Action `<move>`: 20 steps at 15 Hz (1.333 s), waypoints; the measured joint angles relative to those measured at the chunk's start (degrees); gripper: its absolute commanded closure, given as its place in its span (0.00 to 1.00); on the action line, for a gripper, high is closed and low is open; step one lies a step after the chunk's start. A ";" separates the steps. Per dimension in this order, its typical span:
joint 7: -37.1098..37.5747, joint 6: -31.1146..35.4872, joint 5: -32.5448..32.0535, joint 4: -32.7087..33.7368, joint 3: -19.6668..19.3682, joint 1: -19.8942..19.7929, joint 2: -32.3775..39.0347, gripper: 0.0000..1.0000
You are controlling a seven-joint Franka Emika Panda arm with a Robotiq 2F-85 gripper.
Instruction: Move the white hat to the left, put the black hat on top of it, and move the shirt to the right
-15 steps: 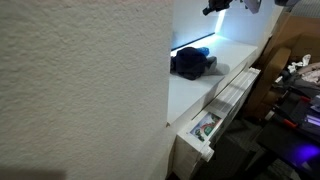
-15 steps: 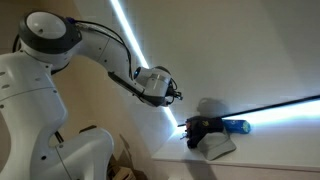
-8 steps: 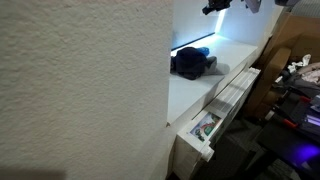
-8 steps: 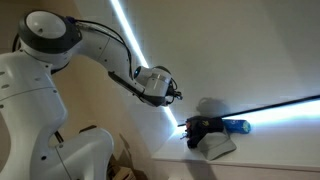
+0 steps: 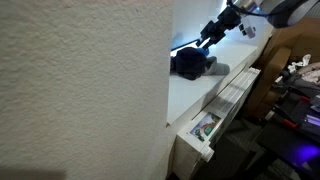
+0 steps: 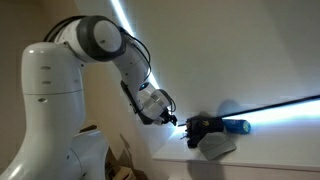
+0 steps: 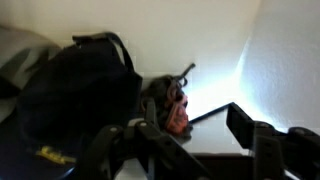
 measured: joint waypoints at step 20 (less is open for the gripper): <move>2.14 -33.29 -24.27 29.33 -9.63 27.24 -9.84 0.00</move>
